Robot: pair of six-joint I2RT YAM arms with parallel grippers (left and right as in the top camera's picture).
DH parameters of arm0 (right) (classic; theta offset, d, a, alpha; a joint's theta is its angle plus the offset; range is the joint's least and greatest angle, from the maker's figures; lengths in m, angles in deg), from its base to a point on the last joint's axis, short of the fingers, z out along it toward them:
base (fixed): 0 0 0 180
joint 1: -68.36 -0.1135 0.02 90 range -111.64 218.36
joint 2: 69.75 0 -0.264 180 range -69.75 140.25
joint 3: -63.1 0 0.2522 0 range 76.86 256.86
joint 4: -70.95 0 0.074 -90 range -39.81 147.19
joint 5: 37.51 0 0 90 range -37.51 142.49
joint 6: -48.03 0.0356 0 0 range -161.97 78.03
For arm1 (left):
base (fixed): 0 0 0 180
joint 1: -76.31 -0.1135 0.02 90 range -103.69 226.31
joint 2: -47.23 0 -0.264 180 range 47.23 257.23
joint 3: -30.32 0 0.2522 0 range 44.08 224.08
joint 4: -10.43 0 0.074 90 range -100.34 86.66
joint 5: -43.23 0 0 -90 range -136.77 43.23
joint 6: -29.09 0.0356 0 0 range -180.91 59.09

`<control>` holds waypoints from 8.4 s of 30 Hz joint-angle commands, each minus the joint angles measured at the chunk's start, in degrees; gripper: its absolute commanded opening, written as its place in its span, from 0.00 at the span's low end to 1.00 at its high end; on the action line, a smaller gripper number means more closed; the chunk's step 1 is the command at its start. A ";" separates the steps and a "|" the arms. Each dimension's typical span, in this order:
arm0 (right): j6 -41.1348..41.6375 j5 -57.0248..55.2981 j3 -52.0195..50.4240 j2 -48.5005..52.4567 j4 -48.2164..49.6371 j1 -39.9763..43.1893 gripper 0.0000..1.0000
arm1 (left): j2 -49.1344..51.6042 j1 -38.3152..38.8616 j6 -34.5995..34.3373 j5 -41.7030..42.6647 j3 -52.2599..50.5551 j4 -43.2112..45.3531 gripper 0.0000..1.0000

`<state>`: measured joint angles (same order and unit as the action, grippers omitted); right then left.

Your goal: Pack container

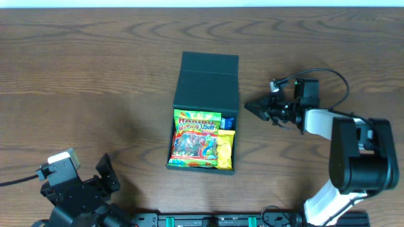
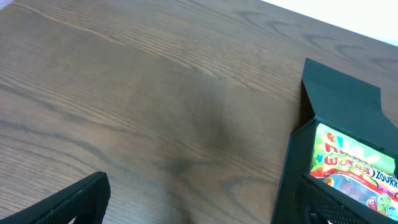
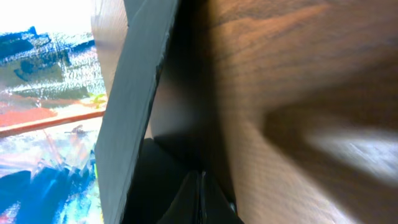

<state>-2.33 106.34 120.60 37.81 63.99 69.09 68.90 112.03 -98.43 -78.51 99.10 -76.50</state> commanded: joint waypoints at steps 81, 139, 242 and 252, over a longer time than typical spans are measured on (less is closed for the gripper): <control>-12.26 19.02 6.82 -30.21 11.08 -18.62 0.02 | -0.15 -0.13 -0.39 -0.79 -0.07 -0.13 0.95; -0.46 -39.23 -1.42 -28.04 -35.74 -61.59 0.02 | -0.15 -0.13 -0.39 -0.79 -0.07 -0.13 0.95; -20.48 -60.72 62.58 16.83 -44.83 -52.81 0.01 | -0.15 -0.13 -0.39 -0.79 -0.07 -0.13 0.95; -22.18 -76.61 62.58 19.21 -47.06 -52.19 0.02 | -0.15 -0.13 -0.39 -0.79 -0.07 -0.13 0.95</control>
<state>-23.18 38.45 182.24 56.57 17.57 16.04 68.90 112.03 -98.43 -78.51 99.06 -76.50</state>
